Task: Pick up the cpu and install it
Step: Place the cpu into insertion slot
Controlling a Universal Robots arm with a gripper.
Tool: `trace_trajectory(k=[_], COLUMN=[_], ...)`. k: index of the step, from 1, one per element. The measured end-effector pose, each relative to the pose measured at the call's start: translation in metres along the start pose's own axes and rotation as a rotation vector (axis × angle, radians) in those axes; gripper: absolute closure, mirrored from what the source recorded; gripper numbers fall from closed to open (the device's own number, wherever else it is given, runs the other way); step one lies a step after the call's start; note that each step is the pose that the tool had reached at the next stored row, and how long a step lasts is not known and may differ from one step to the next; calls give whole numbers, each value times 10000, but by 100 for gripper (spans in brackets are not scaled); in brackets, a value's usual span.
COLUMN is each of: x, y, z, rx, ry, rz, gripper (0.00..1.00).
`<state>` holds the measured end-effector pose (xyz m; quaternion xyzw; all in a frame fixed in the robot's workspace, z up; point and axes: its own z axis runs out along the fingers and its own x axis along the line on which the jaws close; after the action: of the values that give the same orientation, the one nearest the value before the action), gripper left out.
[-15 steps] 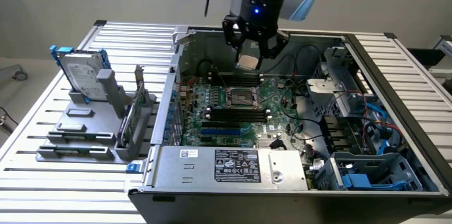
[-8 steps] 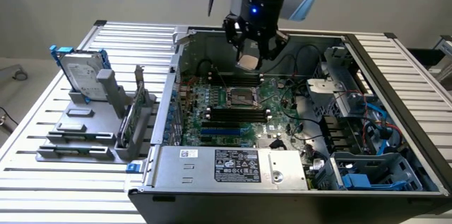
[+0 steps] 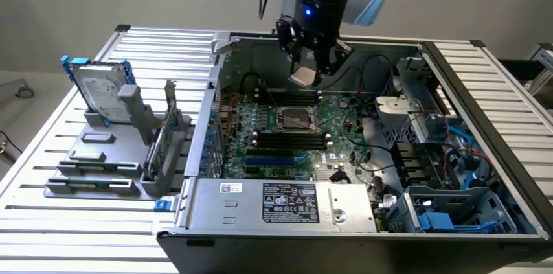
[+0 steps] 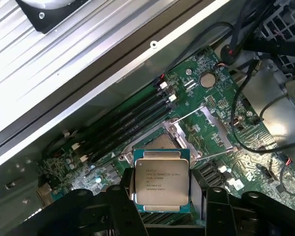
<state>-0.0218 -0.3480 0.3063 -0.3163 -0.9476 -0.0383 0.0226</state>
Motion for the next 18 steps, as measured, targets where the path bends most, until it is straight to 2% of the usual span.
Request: trace_trajectory(k=[18], x=[-7], y=[-6], z=[101], rx=[-221], ry=[-191], rz=[3262], gripper=[45])
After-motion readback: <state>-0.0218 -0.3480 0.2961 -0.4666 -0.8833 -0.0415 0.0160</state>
